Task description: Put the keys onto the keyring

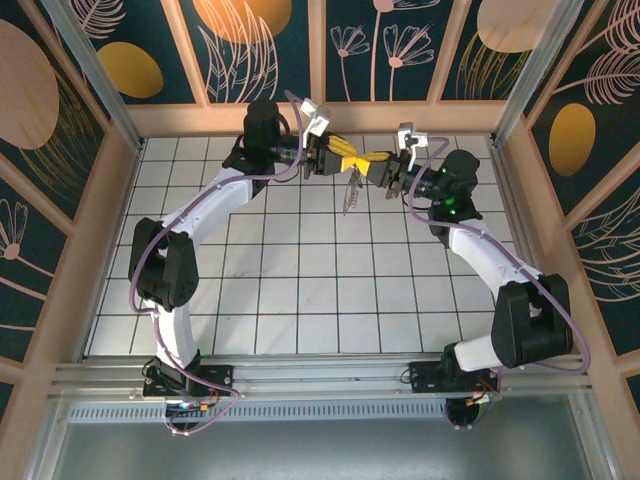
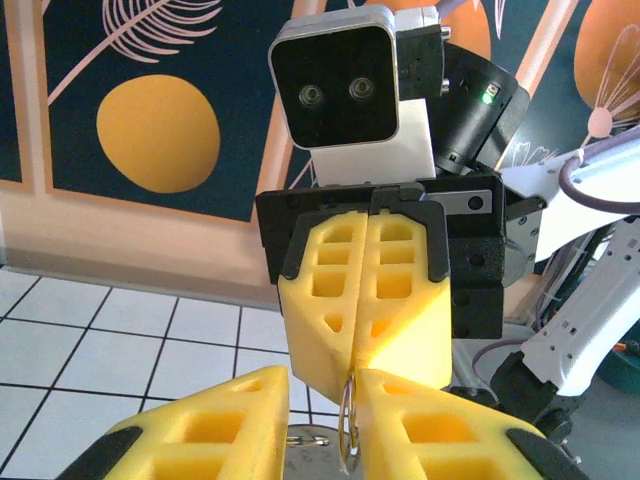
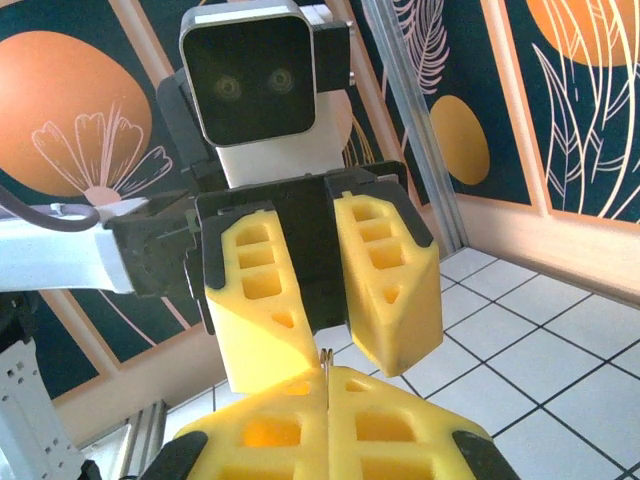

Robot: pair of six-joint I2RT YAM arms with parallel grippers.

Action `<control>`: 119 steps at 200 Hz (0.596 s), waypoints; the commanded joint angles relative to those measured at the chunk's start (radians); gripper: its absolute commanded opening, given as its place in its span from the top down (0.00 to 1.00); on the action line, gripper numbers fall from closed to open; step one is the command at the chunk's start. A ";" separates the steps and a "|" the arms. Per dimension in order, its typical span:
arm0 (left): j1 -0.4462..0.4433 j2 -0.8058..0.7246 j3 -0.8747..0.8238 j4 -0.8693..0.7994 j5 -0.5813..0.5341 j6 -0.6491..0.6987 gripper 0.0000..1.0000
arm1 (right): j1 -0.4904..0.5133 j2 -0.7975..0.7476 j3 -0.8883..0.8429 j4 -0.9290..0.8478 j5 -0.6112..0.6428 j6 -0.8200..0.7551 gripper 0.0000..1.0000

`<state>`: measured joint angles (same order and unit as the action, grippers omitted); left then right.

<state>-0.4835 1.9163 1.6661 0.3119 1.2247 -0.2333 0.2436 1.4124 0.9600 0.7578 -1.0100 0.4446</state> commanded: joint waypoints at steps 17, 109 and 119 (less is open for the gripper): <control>-0.007 0.014 0.075 -0.173 0.064 0.137 0.76 | -0.004 -0.022 0.051 -0.054 -0.029 -0.071 1.00; -0.007 0.034 0.121 -0.378 0.099 0.295 1.00 | -0.010 -0.001 0.081 -0.109 -0.041 -0.112 1.00; -0.007 0.034 0.120 -0.382 0.100 0.301 1.00 | -0.010 -0.001 0.081 -0.105 -0.041 -0.110 1.00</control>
<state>-0.4816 1.9312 1.7618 -0.0101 1.2716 0.0166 0.2371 1.4124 0.9916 0.6212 -1.0561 0.3527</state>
